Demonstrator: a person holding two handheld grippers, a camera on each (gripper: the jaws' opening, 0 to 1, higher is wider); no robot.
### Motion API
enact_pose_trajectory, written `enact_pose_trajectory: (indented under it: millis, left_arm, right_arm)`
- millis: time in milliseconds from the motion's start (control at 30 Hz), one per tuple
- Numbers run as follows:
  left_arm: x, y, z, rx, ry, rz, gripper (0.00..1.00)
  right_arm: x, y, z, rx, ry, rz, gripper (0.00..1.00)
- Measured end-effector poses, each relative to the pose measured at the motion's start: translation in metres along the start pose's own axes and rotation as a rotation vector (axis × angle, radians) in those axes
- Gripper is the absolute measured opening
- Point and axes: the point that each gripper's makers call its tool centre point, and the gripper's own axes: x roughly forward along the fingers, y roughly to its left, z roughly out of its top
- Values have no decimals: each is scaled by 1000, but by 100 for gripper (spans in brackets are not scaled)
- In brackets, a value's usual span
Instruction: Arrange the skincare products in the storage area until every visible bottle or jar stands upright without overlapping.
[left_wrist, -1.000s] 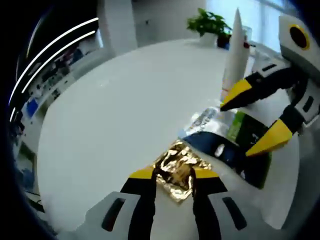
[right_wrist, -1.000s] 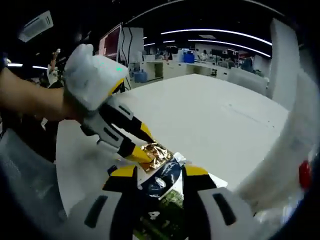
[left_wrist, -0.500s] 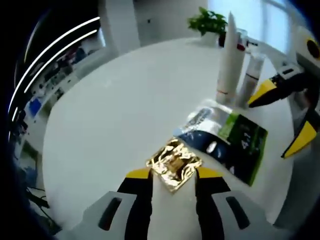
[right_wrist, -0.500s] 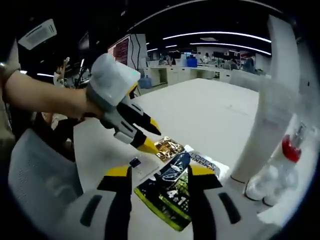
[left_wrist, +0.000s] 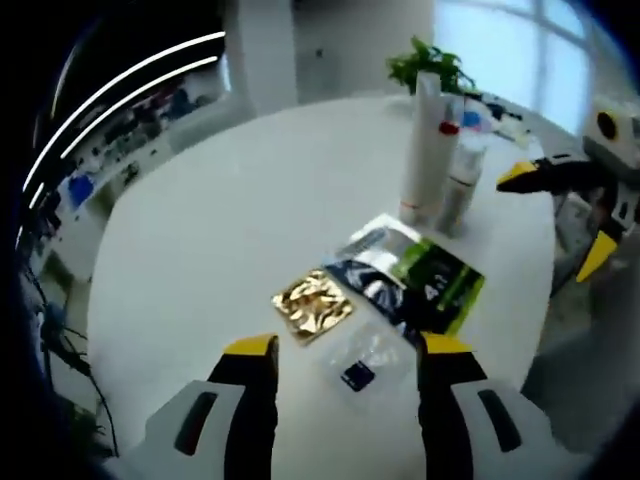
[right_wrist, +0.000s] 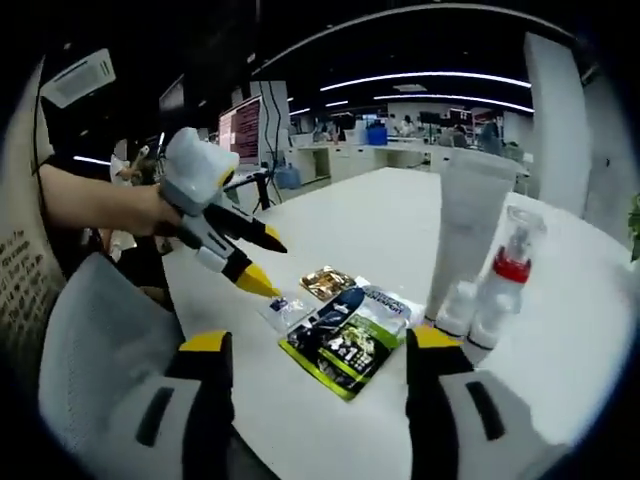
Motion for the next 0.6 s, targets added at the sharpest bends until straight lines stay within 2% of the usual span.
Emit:
enact_pose_trajectory:
  millis: [200, 267, 333, 467, 533, 600]
  left_arm:
    - [-27, -12, -2, -81, -61, -9, 68]
    - [-34, -18, 3, -132, -107, -27, 76]
    - [-44, -22, 4, -161, -126, -27, 82]
    - [-60, -29, 6, -188, -171, -16, 84]
    - [-67, -33, 8, -199, -193, -8, 87]
    - [-74, -36, 7, -213, -203, 3, 89]
  right_arm:
    - [-25, -11, -4, 59, -30, -58, 86]
    - [-31, -15, -5, 70, -35, -76, 87]
    - [-36, -18, -6, 82, -39, -94, 88]
    - [-47, -23, -6, 109, -54, -125, 95]
    - [-51, -24, 0, 132, -89, -126, 99]
    - [-55, -25, 4, 142, -105, -129, 99]
